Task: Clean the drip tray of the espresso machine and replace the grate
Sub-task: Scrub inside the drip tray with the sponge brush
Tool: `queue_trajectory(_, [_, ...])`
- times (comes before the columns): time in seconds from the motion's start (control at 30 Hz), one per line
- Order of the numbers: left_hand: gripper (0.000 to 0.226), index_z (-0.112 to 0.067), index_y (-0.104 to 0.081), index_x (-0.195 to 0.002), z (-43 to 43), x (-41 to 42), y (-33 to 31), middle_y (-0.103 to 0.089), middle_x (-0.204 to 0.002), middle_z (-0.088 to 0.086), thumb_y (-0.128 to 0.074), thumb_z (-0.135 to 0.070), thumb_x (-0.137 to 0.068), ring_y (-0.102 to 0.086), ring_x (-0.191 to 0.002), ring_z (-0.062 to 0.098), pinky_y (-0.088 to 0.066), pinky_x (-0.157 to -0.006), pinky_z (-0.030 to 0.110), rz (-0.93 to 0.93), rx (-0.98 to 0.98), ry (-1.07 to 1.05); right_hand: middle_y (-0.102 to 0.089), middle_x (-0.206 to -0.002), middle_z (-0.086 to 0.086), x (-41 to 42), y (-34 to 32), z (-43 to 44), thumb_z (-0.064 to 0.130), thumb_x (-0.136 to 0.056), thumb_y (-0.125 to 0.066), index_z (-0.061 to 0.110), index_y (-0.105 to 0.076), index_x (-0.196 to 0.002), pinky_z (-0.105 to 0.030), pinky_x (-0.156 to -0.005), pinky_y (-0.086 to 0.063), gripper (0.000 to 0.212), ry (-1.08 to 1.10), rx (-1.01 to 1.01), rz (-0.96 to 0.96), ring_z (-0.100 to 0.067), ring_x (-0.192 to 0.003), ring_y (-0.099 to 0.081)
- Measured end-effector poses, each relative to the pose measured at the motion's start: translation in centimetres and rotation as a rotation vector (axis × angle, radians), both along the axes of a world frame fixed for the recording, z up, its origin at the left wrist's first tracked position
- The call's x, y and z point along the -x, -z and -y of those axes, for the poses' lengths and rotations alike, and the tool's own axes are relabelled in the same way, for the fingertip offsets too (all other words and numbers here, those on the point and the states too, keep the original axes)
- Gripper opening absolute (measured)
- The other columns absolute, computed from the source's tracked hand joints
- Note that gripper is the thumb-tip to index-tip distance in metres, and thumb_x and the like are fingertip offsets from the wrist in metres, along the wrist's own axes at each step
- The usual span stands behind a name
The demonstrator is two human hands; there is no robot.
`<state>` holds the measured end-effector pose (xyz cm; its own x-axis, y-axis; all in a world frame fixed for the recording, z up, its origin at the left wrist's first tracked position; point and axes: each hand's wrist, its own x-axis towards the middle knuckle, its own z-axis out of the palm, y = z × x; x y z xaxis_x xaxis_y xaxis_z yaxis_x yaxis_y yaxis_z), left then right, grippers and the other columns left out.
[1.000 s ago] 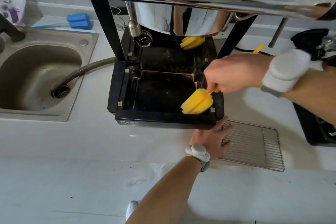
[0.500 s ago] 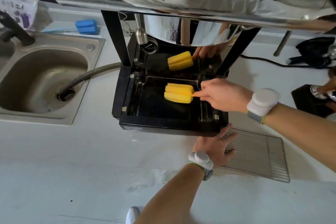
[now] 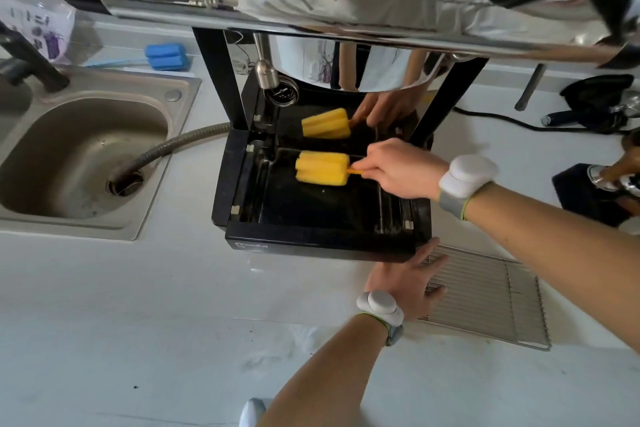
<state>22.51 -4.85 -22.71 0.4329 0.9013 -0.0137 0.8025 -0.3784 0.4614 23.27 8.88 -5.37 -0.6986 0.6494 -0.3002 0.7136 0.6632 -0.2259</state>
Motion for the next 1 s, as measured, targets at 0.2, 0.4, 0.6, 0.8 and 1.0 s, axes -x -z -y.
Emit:
queue_trajectory(0.2, [0.059,-0.034,-0.036,-0.152,0.0,-0.1,0.1,-0.013,-0.167,-0.010,-0.040,-0.056,-0.097,-0.030,-0.149,0.026,-0.036,-0.114,0.048,0.013,-0.005,-0.009,-0.060,-0.072,0.010,-2.6,-2.9,-1.5,0.021,-0.093,-0.058,0.032,-0.069,-0.117,-0.008,-0.062,-0.037,0.029,-0.264,0.186,0.209,-0.003,-0.067,-0.057])
queue_trajectory(0.4, [0.059,-0.036,-0.035,-0.151,0.0,0.0,0.1,-0.012,-0.167,-0.012,-0.039,-0.057,-0.097,-0.036,-0.146,0.025,-0.047,-0.103,0.046,0.028,-0.004,-0.011,-0.049,-0.070,0.014,-1.5,-2.5,-3.0,0.021,-0.094,-0.055,0.028,-0.067,-0.121,-0.029,-0.071,-0.038,0.030,-0.156,-0.037,-0.021,-0.014,-0.078,-0.052])
queue_trajectory(0.6, [0.059,-0.035,-0.035,-0.152,0.0,0.0,0.0,-0.012,-0.167,-0.012,-0.039,-0.056,-0.097,-0.037,-0.145,0.024,-0.048,-0.103,0.044,0.039,-0.008,-0.008,-0.066,-0.081,-0.001,-1.8,-2.4,-1.8,0.023,-0.093,-0.057,0.034,-0.068,-0.117,-0.034,-0.073,-0.049,0.029,-0.266,0.194,0.270,-0.019,-0.078,-0.059])
queue_trajectory(0.8, [0.059,-0.036,-0.031,-0.153,0.0,0.1,-0.3,-0.006,-0.167,-0.014,-0.039,-0.056,-0.098,-0.042,-0.142,0.022,-0.054,-0.093,0.042,0.051,0.040,0.002,-0.055,-0.061,0.009,-1.5,-6.6,-0.7,0.013,-0.087,-0.058,0.018,-0.074,-0.097,-0.031,-0.053,-0.045,0.019,-0.263,0.032,0.491,-0.012,-0.052,-0.046])
queue_trajectory(1.0, [0.060,-0.036,-0.030,-0.154,-0.1,0.2,-0.5,-0.005,-0.168,-0.014,-0.038,-0.056,-0.098,-0.033,-0.148,0.022,-0.047,-0.105,0.045,0.040,0.039,0.010,-0.055,-0.065,-0.021,-1.0,-9.4,0.9,0.001,-0.075,-0.051,-0.002,-0.050,-0.073,-0.027,-0.047,-0.029,0.004,-0.135,-0.164,0.540,-0.037,-0.055,-0.044])
